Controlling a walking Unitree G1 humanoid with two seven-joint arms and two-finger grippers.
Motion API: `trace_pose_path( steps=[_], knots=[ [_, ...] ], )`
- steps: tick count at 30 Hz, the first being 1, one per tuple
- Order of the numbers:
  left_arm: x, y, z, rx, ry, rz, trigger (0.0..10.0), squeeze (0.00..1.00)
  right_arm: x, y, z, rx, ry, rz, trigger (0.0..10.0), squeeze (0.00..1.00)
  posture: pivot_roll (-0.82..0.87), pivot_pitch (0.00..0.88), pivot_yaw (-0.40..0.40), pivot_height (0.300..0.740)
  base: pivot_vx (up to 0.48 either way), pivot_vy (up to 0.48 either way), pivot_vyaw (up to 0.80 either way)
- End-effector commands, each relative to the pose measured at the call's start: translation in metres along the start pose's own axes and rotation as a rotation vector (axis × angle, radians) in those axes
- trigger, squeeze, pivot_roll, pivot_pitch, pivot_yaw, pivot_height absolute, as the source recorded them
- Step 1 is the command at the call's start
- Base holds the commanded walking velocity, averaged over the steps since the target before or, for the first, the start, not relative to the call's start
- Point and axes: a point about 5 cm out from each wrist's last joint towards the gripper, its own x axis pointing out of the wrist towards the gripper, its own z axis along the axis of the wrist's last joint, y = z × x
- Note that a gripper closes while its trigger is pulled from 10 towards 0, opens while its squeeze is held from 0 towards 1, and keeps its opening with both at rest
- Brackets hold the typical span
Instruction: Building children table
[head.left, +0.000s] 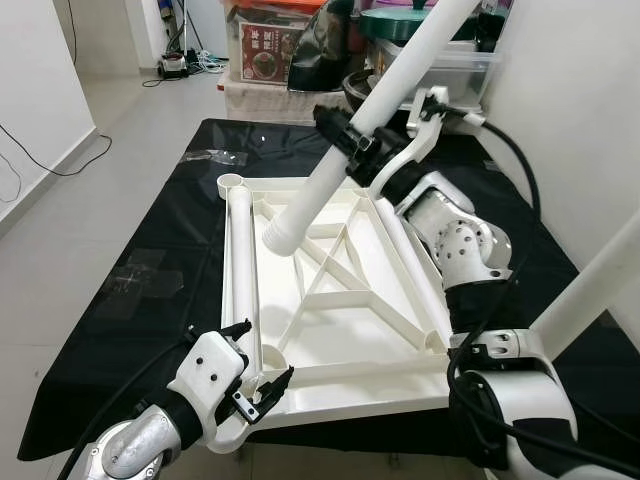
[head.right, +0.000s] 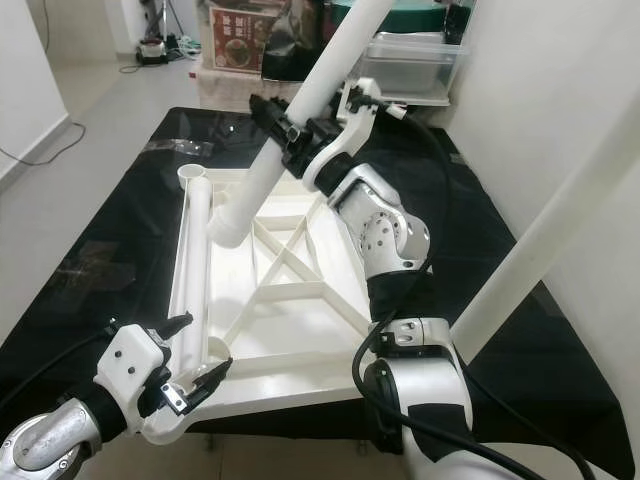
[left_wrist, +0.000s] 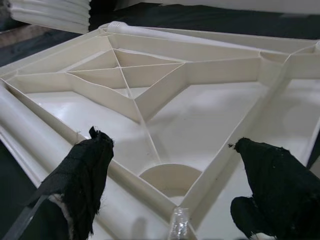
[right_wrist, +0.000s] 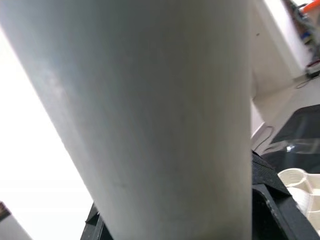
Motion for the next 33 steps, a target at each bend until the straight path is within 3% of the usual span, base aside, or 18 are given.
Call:
trace_pose_path(
  steps=[1,4,7,10,18,33],
  knots=[
    [-0.001,0.000,0.002,-0.036,-0.006,-0.009,10.0,0.00,-0.002,0.014,0.001,-0.004,-0.003,0.129,0.0,0.00,0.12,0.000,-0.067,0.740,0.000,0.000,0.00],
    [-0.002,0.000,0.002,-0.041,-0.002,-0.024,10.0,0.00,-0.005,0.021,-0.001,-0.005,0.014,0.213,0.0,0.00,0.12,0.000,-0.067,0.740,0.000,0.000,0.00],
    [-0.008,-0.007,0.004,-0.042,0.016,-0.135,10.0,0.00,-0.020,0.042,-0.012,-0.010,0.106,0.493,0.0,0.00,0.12,0.000,-0.070,0.740,0.000,0.000,0.00],
    [-0.010,-0.006,0.007,-0.038,0.017,-0.174,10.0,0.00,-0.027,0.048,-0.016,-0.025,0.152,0.589,0.0,0.00,0.12,0.000,-0.070,0.740,0.000,0.000,0.00],
    [-0.014,-0.002,0.012,-0.035,0.024,-0.224,10.0,0.00,-0.033,0.053,-0.023,-0.032,0.213,0.677,0.0,0.00,0.12,0.000,-0.071,0.740,0.000,0.000,0.00],
    [-0.021,-0.009,-0.003,-0.075,0.116,-0.316,10.0,0.00,-0.043,0.061,-0.015,0.015,0.262,0.824,0.0,0.00,0.12,0.000,-0.064,0.740,0.000,0.000,0.00]
  ],
)
